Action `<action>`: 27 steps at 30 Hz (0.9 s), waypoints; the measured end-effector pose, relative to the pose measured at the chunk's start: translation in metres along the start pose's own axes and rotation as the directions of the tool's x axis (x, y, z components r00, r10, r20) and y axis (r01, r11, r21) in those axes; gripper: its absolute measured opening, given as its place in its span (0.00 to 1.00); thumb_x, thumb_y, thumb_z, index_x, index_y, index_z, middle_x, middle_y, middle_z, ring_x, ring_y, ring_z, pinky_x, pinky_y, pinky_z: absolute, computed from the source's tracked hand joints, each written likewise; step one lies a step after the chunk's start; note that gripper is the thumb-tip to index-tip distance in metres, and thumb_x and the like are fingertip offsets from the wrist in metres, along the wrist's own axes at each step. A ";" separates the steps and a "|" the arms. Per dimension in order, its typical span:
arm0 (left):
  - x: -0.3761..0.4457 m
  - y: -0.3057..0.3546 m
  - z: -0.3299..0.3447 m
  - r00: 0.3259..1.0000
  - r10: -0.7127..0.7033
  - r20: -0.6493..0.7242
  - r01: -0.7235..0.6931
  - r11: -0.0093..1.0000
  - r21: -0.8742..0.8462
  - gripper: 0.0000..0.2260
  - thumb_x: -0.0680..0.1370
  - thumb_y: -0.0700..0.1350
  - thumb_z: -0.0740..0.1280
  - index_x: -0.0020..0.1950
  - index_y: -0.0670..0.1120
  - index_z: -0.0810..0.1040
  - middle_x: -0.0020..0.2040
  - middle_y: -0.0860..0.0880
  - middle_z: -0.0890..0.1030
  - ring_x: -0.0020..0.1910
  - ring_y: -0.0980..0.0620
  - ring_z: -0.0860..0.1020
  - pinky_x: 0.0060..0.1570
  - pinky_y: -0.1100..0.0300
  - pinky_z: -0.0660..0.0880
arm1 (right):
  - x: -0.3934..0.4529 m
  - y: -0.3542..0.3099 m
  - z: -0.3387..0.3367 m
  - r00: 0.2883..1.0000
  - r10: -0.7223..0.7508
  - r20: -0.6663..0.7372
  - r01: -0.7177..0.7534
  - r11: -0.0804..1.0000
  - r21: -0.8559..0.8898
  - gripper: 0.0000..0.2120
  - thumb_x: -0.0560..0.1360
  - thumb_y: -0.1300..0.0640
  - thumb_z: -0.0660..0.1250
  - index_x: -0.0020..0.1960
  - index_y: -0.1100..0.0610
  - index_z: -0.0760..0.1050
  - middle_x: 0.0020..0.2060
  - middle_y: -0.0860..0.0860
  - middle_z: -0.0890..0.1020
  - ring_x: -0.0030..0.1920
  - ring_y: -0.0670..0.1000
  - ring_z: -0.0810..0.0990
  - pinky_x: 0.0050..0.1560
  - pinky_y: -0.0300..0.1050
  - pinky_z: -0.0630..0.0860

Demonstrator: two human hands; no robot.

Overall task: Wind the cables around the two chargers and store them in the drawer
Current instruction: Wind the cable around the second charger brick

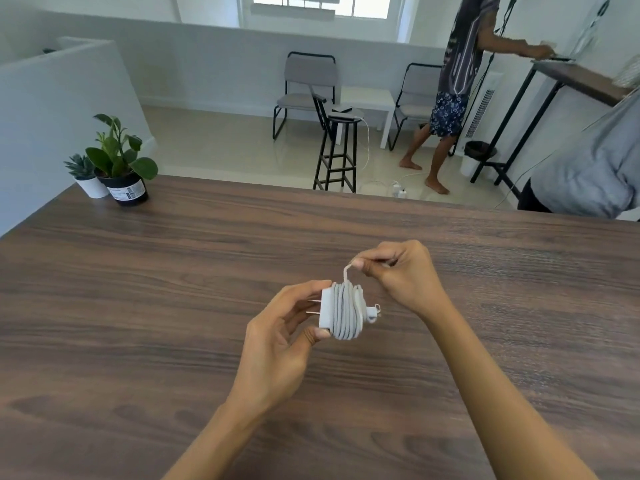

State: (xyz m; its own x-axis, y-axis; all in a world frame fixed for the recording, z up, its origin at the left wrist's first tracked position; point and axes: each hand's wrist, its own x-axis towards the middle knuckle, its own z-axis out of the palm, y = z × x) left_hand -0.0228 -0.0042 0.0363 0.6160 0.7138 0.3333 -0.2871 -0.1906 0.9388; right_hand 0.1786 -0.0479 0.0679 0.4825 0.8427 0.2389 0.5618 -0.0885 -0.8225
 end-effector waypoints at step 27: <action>-0.003 -0.060 0.000 0.913 -0.206 -0.353 0.246 0.967 0.072 0.18 0.73 0.34 0.71 0.60 0.46 0.76 0.53 0.54 0.82 0.52 0.62 0.81 0.51 0.71 0.75 | -0.082 0.024 0.071 0.915 -0.325 -0.240 0.251 0.923 -0.292 0.12 0.69 0.65 0.74 0.49 0.54 0.76 0.40 0.46 0.82 0.40 0.44 0.80 0.41 0.37 0.76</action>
State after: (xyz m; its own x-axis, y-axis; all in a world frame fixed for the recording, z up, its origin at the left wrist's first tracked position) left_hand -0.0071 0.0052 -0.0212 0.3625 0.9285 0.0800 -0.0736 -0.0570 0.9957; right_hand 0.1046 -0.0815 -0.0086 0.4199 0.6724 0.6095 0.8359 -0.0251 -0.5483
